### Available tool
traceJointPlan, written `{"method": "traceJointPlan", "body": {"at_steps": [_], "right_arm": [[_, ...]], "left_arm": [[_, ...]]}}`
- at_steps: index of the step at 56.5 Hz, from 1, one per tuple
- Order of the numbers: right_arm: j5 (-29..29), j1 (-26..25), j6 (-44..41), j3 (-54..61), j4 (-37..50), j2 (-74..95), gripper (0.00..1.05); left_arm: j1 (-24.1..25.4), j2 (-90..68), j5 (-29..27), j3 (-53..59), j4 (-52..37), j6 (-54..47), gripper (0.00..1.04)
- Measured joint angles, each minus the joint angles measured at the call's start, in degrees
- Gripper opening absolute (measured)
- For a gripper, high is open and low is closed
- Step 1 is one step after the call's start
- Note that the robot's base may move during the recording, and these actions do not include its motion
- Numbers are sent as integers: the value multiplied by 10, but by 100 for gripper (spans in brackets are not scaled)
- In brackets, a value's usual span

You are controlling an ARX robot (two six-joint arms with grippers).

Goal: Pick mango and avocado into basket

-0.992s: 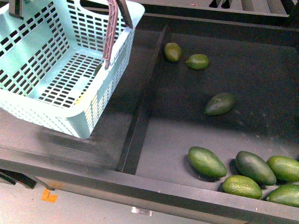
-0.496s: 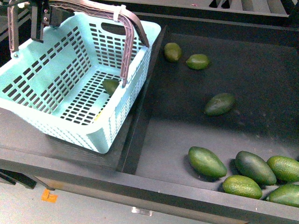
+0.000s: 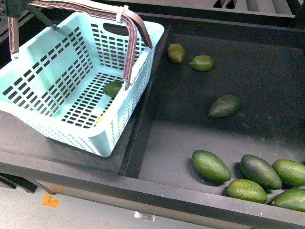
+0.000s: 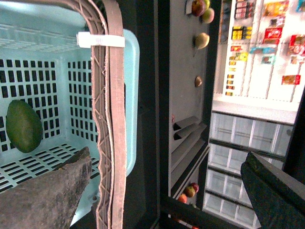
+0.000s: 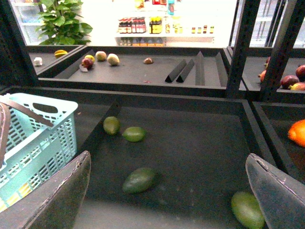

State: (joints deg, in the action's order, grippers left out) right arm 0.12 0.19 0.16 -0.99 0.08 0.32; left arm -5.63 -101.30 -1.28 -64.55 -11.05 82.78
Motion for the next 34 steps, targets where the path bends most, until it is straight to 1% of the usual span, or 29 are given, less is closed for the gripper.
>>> {"method": "traceJointPlan", "body": {"at_steps": [6, 11, 12, 14, 15, 16, 17, 18, 20, 21, 25, 29, 31, 34], "right_arm": [[0, 0, 0, 0, 0, 0, 96], [0, 0, 0, 0, 0, 0, 96], [0, 0, 0, 0, 0, 0, 96], [0, 0, 0, 0, 0, 0, 96], [0, 0, 0, 0, 0, 0, 96], [0, 0, 0, 0, 0, 0, 96], [0, 0, 0, 0, 0, 0, 96], [0, 0, 0, 0, 0, 0, 96], [0, 0, 0, 0, 0, 0, 96], [0, 0, 0, 0, 0, 0, 96], [0, 0, 0, 0, 0, 0, 96], [0, 0, 0, 0, 0, 0, 96], [0, 0, 0, 0, 0, 0, 96], [0, 0, 0, 0, 0, 0, 96]], "left_arm": [[-4, 81, -72, 56, 50, 16, 96], [-4, 99, -82, 64, 58, 25, 96], [-4, 99, -75, 71, 39, 0, 95], [-1, 101, -54, 108, -63, -69, 88], [1, 103, -46, 131, -117, -132, 84], [2, 106, -42, 167, -191, -201, 79], [3, 111, -37, 202, -253, -287, 73], [4, 113, -36, 214, -272, -331, 72], [6, 127, -32, 254, -332, -429, 64], [7, 136, -31, 271, -355, -494, 61], [12, 177, -28, 322, -404, -659, 46], [17, 209, -25, 360, -417, -738, 34], [21, 229, -21, 392, -422, -773, 23], [25, 251, -16, 426, -425, -795, 11]]}}
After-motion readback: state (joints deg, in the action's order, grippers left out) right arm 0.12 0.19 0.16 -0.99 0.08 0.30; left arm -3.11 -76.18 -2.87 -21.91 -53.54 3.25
